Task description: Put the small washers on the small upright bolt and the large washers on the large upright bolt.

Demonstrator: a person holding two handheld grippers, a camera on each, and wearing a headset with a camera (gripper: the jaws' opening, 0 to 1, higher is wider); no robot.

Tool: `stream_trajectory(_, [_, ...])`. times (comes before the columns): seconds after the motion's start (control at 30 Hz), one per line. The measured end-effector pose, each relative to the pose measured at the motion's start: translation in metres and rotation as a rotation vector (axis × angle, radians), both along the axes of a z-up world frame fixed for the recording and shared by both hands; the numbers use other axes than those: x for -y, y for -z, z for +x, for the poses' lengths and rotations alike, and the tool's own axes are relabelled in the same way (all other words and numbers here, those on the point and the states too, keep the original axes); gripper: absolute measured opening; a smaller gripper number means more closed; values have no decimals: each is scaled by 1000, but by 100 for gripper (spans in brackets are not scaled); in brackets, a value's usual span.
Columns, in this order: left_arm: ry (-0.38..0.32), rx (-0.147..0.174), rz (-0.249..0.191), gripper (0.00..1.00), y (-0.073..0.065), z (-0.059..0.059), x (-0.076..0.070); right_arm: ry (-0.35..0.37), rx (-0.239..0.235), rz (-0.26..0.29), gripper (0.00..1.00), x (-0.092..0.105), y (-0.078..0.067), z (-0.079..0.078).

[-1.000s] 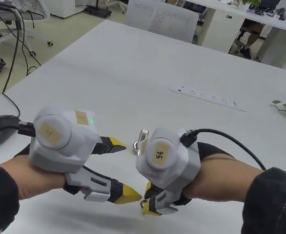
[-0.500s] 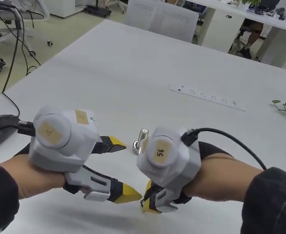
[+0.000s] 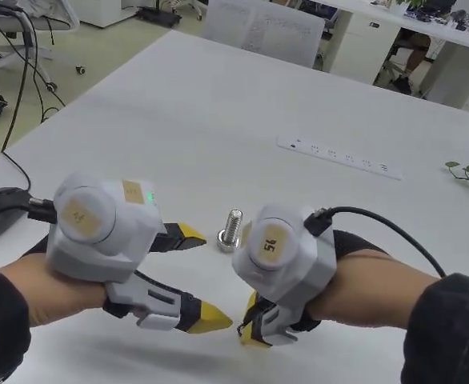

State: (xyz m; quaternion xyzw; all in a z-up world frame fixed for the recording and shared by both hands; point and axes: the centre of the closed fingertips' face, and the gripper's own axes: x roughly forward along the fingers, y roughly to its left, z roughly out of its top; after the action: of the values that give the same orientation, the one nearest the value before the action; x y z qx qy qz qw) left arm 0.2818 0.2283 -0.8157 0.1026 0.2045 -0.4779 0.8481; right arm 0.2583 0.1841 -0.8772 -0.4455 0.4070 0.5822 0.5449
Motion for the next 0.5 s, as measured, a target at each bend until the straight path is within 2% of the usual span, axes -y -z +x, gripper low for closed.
stream_trajectory(0.5, [7,-5,1,66,1,2,2,75,10,-19,13,31,-1,19])
